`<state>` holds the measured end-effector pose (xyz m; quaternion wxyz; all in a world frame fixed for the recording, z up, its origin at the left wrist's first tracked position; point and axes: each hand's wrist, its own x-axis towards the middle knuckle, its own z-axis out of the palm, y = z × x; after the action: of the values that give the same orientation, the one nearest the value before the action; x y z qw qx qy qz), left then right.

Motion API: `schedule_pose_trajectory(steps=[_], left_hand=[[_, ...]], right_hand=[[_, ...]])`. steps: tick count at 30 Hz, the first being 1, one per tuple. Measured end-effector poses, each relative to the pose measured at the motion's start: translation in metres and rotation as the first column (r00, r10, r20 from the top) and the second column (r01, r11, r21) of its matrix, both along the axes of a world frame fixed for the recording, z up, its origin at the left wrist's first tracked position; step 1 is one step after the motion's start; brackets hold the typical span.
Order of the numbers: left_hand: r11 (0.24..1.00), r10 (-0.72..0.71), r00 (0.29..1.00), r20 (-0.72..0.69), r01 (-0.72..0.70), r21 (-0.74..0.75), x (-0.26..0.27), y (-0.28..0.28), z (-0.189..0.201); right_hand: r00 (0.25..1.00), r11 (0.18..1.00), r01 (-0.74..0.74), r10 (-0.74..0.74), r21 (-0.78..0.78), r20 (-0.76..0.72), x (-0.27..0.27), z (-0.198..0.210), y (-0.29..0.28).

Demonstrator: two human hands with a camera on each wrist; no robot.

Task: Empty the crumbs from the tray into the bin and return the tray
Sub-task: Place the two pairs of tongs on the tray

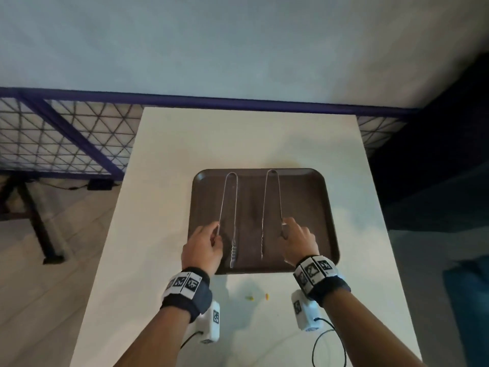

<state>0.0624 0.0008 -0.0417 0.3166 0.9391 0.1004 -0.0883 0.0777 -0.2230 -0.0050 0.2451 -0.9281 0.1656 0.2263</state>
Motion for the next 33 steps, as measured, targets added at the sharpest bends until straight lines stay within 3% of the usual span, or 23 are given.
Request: schedule_pose_trajectory(steps=[10, 33], left_hand=[[0.994, 0.040, 0.987, -0.158, -0.023, 0.105, 0.025, -0.059, -0.018], [0.993, 0.062, 0.986, -0.155, -0.046, 0.104, 0.028, -0.073, -0.020]], right_hand=[[0.996, 0.997, -0.063, 0.059, -0.044, -0.072, 0.012, -0.025, -0.039], [0.988, 0.986, -0.147, 0.142, -0.081, -0.062, 0.025, -0.033, -0.035]])
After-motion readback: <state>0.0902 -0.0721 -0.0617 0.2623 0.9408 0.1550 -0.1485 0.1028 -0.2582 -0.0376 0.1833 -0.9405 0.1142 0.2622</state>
